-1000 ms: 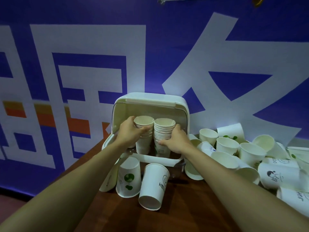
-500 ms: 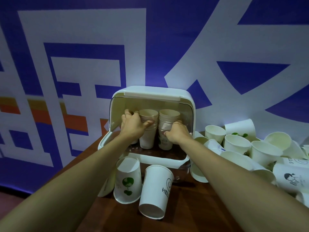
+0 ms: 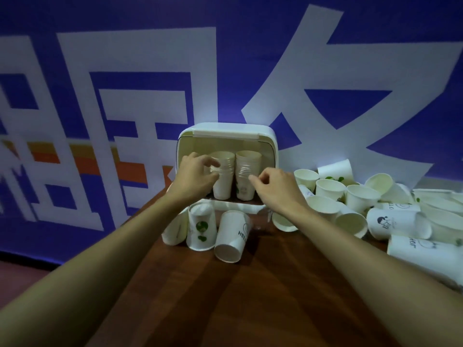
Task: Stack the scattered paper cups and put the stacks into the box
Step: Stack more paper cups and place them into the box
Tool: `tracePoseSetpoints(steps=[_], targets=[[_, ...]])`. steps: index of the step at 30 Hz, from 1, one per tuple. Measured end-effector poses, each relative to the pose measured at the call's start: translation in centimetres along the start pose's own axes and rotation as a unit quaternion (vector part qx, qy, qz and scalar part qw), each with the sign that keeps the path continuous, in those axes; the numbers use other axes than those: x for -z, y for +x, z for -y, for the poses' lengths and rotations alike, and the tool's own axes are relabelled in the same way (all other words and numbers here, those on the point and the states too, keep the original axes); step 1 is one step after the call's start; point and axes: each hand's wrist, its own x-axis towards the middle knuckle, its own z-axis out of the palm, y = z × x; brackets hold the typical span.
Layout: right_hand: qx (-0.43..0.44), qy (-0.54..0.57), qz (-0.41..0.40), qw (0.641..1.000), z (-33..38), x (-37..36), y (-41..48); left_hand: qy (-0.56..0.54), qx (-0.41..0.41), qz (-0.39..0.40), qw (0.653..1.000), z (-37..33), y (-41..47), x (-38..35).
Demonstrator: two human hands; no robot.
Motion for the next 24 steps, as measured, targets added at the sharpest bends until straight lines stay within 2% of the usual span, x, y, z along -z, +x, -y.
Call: tracePoseSetpoints(steps=[3, 5, 7, 12, 16, 20, 24], targets=[[-0.058, -0.05, 0.069, 0.995, 0.1, -0.8, -3.2, 0.105, -0.053, -0.02, 0.993, 0.3, -4.0, 1.1], [-0.122, -0.051, 0.127, 0.983, 0.1, -2.1, -5.0, 0.215, -0.06, 0.033, 0.974, 1.1, -6.0, 1.6], [-0.188, 0.019, 0.168, 0.968, 0.7, -3.2, -6.5, 0.298, -0.061, 0.097, 0.948, 1.7, -7.4, 1.9], [-0.275, 0.136, 0.123, 0.944, 1.4, -4.4, -8.0, 0.376, -0.113, 0.138, 0.909, 1.5, -8.1, 1.2], [-0.279, 0.197, 0.129, 0.931, -0.7, -2.7, -8.4, 0.413, -0.143, 0.155, 0.886, 2.1, -7.7, 0.8], [-0.275, 0.279, 0.126, 0.912, -3.1, 0.2, -9.8, 0.435, -0.196, 0.136, 0.868, 2.1, -7.4, 0.7], [-0.23, 0.281, 0.129, 0.923, -4.9, 2.3, -11.2, 0.386, -0.26, 0.084, 0.881, 0.5, -7.9, 1.4]])
